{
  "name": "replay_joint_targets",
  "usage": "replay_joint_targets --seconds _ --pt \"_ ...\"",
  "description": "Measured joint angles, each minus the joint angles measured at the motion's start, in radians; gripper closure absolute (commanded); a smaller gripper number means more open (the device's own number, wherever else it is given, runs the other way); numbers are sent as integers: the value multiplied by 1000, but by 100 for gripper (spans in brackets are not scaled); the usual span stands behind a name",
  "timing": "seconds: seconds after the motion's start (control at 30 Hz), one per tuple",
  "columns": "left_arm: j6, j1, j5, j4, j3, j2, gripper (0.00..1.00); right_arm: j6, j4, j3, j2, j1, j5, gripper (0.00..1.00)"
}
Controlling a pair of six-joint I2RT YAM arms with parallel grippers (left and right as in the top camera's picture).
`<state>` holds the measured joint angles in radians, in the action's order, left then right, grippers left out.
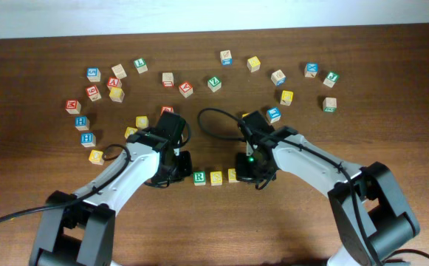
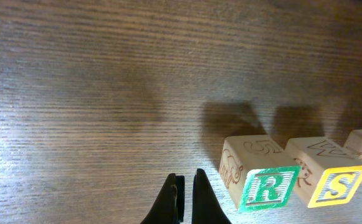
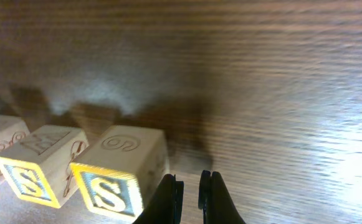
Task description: Spell out RSS
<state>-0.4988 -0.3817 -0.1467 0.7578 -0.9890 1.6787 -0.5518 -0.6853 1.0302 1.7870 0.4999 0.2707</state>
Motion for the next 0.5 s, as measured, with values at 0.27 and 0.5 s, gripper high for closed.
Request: replay_joint_targets --seconds 0.27,0.5 --pt "0 -36 0 -76 50 0 100 -5 11 0 0 11 -4 96" --pt "-23 -40 0 -93 50 0 100 88 50 0 0 11 -68 96"
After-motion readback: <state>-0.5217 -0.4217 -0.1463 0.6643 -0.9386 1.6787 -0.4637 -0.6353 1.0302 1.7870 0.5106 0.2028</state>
